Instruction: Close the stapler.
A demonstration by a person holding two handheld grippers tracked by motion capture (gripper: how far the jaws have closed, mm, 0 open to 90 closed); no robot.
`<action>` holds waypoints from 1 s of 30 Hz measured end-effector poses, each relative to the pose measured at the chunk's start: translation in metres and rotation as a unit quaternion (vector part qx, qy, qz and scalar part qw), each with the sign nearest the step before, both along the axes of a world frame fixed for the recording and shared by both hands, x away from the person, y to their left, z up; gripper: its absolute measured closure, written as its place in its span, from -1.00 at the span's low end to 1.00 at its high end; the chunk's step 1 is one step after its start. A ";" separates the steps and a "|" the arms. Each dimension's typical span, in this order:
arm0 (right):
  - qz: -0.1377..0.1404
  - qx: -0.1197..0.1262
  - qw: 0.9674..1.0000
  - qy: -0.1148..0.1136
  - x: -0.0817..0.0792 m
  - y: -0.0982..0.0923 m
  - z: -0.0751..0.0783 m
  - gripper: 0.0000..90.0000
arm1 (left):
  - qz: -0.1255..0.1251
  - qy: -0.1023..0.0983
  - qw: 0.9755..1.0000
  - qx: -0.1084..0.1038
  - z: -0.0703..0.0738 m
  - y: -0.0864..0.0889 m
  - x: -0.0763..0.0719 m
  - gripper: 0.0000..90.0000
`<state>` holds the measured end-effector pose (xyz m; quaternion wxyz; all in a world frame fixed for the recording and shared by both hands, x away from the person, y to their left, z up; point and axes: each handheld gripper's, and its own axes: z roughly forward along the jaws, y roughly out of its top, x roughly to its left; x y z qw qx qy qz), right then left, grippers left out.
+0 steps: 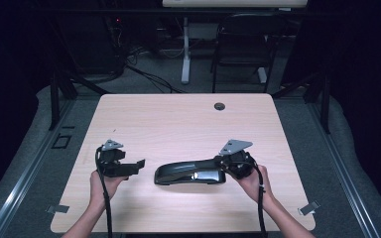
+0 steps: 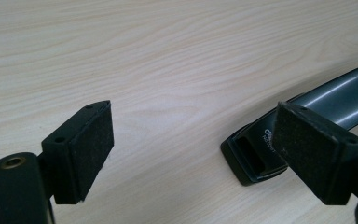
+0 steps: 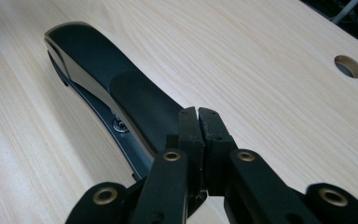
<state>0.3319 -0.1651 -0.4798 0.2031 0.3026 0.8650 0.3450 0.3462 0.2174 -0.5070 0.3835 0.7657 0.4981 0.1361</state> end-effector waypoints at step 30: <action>-0.015 -0.012 0.999 0.039 0.005 -0.003 -0.019 1.00 | -0.009 0.001 1.000 0.011 0.000 0.000 0.001 -0.74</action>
